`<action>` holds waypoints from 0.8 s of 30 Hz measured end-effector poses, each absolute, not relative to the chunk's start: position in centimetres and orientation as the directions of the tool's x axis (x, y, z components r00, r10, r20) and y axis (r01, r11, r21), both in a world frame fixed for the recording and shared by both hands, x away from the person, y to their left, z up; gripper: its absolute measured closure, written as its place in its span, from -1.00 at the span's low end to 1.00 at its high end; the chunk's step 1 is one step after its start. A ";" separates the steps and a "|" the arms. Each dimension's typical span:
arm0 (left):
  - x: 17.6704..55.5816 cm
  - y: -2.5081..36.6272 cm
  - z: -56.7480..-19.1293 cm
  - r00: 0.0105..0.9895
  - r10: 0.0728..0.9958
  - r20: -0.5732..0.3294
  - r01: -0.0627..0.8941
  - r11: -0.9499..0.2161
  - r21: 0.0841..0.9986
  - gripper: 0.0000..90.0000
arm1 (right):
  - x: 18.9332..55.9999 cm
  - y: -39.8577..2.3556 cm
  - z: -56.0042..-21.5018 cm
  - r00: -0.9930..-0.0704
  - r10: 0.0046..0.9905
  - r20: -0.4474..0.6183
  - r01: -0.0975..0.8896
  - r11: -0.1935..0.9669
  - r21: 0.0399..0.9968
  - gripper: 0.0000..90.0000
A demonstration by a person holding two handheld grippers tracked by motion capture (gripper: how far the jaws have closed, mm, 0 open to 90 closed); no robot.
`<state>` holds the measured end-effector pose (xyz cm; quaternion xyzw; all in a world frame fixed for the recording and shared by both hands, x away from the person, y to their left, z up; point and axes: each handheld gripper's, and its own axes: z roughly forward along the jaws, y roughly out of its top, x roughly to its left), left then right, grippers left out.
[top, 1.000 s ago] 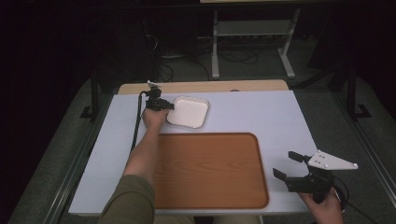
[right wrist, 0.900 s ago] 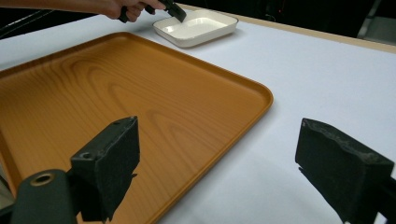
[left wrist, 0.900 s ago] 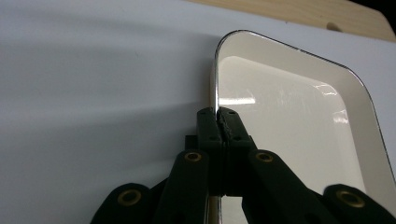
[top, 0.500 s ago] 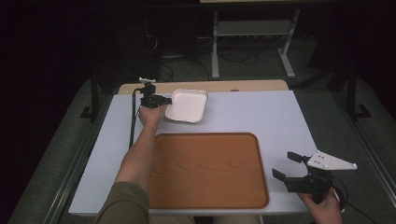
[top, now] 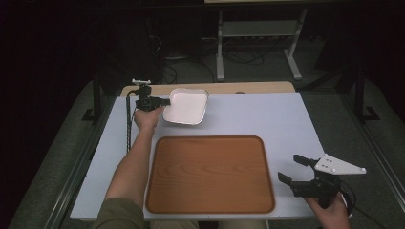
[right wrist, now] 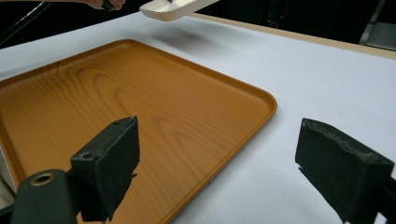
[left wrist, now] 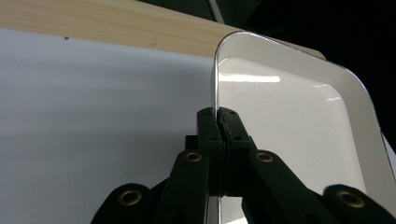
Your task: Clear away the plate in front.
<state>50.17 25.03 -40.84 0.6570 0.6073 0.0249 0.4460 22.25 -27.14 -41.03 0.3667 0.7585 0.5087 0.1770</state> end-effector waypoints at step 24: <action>46.1 26.8 -39.0 0.299 0.799 -0.522 0.736 0.155 0.659 0.98 | 22.0 -27.0 -40.9 -0.679 0.726 0.105 0.361 0.207 0.909 -0.71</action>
